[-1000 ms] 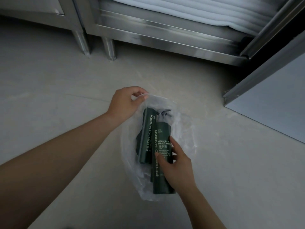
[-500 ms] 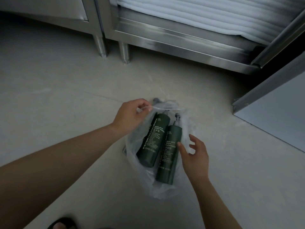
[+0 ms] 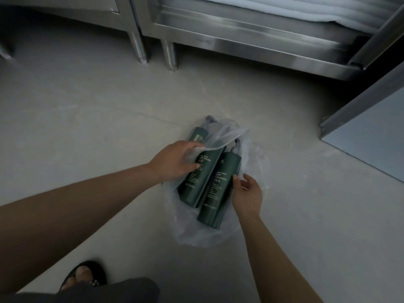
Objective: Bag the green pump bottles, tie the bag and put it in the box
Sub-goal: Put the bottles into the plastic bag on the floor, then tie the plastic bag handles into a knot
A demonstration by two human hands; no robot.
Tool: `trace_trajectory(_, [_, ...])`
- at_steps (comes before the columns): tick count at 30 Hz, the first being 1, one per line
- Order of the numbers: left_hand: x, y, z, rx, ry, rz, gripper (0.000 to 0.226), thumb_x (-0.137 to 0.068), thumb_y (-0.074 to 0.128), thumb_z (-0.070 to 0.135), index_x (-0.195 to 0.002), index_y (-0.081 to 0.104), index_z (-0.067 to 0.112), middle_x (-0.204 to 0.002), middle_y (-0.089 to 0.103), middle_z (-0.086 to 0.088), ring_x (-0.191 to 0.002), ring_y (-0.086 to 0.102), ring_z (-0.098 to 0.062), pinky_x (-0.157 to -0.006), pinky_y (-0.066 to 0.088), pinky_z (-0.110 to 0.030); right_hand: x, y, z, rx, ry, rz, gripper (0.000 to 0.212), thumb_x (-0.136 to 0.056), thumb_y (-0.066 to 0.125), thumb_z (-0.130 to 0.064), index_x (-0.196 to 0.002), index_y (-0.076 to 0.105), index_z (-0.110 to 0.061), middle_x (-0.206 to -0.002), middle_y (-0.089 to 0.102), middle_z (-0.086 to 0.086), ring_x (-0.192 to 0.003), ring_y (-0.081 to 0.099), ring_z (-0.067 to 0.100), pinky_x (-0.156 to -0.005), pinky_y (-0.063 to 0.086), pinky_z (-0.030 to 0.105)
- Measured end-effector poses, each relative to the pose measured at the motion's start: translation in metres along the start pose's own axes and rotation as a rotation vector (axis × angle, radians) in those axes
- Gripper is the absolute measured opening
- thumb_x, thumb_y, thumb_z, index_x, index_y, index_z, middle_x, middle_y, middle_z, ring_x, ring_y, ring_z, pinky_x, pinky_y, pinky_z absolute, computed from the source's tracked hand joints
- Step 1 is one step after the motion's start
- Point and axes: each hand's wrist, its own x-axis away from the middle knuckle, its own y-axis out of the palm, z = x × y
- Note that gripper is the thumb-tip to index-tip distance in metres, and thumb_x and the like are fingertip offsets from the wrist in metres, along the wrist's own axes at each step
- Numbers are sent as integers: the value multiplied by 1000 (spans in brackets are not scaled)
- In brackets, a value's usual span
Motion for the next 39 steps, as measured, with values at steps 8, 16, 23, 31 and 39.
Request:
trace_trajectory(8, [-3, 1, -12, 4, 56, 66, 62, -77, 60, 3, -134, 43, 19, -125, 57, -3, -108, 55, -17, -82, 39, -20, 0, 6, 5, -26, 13, 113, 9, -88, 63, -23, -87, 62, -14, -83, 61, 1, -80, 60, 18, -70, 43, 22])
trace_trajectory(16, [-1, -9, -17, 8, 45, 93, 58, -79, 59, 3, -131, 42, 22, -102, 58, 6, -82, 61, -18, -62, 40, -9, 4, 4, 4, -48, 46, 63, 41, -87, 64, -25, -124, 52, -11, -93, 60, 0, -76, 55, 8, -80, 43, 24])
trace_trajectory(23, [2, -14, -20, 27, 55, 113, 57, -79, 59, 2, -130, 44, 23, -101, 61, 1, -78, 61, -15, -63, 40, -8, 3, -5, 2, -1, 4, 76, 10, -85, 67, -19, -91, 72, -13, -89, 71, 5, -74, 60, 11, -75, 45, 22])
trace_trajectory(31, [8, -19, -22, 109, 42, 156, 52, -82, 62, 5, -128, 45, 22, -97, 60, 8, -75, 60, -6, -65, 41, -3, 3, -1, 5, -18, 100, 35, 45, -83, 70, -29, -121, 59, -7, -92, 64, -2, -94, 63, 20, -91, 50, 34])
trace_trajectory(39, [11, -24, -17, 205, 41, 243, 44, -85, 62, 11, -123, 49, 28, -93, 63, 5, -72, 61, -15, -66, 51, -24, -2, -23, -9, -129, -35, 174, 8, -87, 65, -28, -86, 68, -20, -84, 71, 4, -81, 67, 24, -85, 55, 45])
